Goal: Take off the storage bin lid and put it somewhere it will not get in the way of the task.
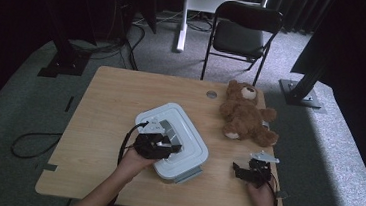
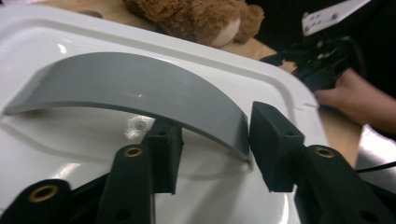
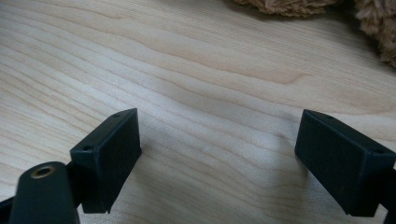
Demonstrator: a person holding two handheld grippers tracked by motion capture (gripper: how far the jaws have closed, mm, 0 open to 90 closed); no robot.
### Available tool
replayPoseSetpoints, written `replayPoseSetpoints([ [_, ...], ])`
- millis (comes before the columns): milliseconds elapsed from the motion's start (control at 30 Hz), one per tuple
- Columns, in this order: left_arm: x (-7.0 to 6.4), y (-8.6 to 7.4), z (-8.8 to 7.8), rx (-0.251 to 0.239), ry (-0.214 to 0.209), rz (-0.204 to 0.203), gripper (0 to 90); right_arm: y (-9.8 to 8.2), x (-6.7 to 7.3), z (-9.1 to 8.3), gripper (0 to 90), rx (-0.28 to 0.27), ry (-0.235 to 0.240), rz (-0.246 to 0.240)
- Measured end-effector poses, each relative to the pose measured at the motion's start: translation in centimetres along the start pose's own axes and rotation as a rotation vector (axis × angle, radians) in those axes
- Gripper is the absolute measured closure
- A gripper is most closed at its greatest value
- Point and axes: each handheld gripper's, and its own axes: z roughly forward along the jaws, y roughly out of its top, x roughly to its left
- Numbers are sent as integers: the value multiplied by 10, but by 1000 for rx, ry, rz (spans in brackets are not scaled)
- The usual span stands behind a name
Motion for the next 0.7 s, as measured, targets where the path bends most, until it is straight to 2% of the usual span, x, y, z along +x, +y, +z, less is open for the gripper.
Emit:
replayPoseSetpoints([
  [100,-1,0,-1,2,3,7,591,0,0,0,134,0,0,0],
  [133,-4,1,-3,2,14,24,591,0,0,0,133,0,0,0],
  [267,-9,2,-9,-12,20,49,604,0,0,0,134,1,0,2],
  [600,-4,3,-5,11,-1,19,605,0,0,0,134,0,0,1],
  [700,-3,3,-2,37,24,46,570,0,0,0,134,0,0,1],
])
